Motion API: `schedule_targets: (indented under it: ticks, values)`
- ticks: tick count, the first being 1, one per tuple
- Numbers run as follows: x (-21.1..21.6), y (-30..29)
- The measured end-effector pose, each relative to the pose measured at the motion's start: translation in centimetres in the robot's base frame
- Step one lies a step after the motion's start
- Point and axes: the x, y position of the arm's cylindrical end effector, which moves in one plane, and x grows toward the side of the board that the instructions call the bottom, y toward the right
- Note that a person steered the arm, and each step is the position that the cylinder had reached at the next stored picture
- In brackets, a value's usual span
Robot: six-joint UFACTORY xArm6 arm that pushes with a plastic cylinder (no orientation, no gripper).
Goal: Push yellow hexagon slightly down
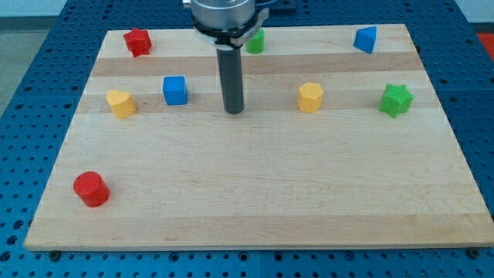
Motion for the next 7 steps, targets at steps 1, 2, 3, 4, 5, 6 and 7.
schedule_targets:
  ticks: [1, 2, 3, 4, 5, 6, 7]
  values:
    - [-2.0, 2.2]
    - [-3.9, 4.2]
    - [-5.0, 6.3]
    - [-5.6, 8.6]
    - [-5.6, 10.8]
    - [-5.6, 12.1]
    - [-5.1, 12.8]
